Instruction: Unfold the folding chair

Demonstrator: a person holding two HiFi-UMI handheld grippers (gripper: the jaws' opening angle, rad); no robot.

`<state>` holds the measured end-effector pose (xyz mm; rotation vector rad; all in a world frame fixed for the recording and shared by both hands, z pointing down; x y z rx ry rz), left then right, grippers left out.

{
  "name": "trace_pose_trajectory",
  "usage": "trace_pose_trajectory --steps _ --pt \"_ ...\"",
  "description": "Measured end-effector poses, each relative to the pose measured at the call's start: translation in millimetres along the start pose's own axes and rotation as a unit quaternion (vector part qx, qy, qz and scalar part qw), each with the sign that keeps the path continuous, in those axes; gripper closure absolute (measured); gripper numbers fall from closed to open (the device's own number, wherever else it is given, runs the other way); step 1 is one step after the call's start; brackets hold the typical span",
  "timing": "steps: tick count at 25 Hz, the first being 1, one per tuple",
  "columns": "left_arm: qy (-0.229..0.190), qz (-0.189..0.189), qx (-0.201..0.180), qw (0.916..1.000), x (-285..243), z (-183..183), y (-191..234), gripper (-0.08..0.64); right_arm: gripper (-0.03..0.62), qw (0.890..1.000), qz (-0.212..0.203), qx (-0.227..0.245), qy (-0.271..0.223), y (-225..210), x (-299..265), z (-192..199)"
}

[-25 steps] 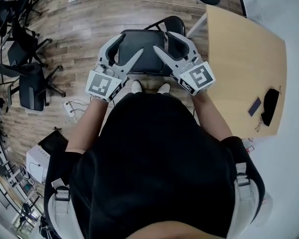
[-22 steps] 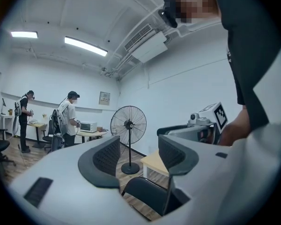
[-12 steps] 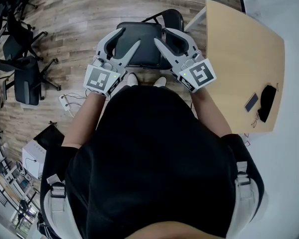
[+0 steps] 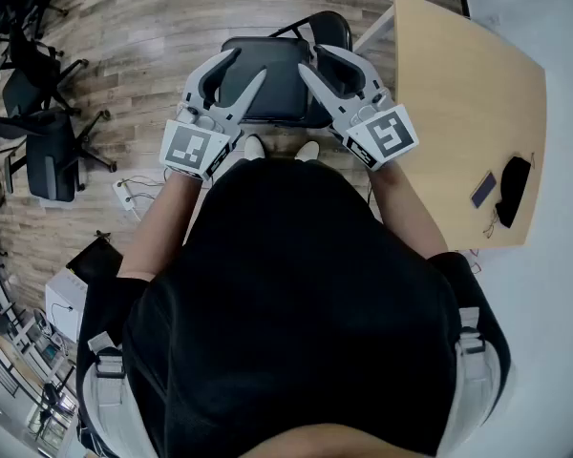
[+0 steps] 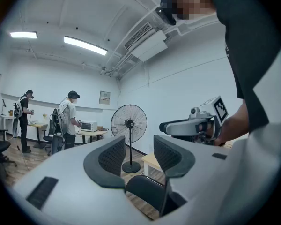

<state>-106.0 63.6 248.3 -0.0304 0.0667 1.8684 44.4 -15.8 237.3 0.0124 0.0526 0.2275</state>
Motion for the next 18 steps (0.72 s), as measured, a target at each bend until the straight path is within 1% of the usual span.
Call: trace_pose_trajectory --steps 2,5,8,13,18 --pt "0.004 -0.002 0.003 1.0 -0.7 -1.4 -0.4 0.376 0.463 1.0 0.001 0.0 0.001 -0.4 1.1 0.0" --pt "-0.005 0.008 0.005 0.9999 -1.3 -1.2 -2.0 0.374 0.465 1.0 0.0 0.0 0.004 0.4 1.7 2.2" --pt "-0.003 0.013 0.003 0.9999 -1.9 -0.1 -2.8 0.374 0.466 1.0 0.0 0.0 0.007 0.6 1.7 5.2" --pt "-0.004 0.013 0.005 0.9999 -3.5 0.9 2.1 0.374 0.468 1.0 0.003 -0.003 0.009 -0.8 -2.2 7.6" --pt "-0.005 0.012 0.004 0.9999 -4.3 -0.5 -4.2 0.374 0.469 1.0 0.006 -0.008 0.01 -1.7 5.4 8.0"
Point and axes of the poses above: the fingertips, and each gripper's own axes: x backward along the fingers, y to its left, z out of its underside, the point moved 6 cm from there along x, backward along the fingers, and after that the axes turned 2 degrees about x, right-handed, at the moved point
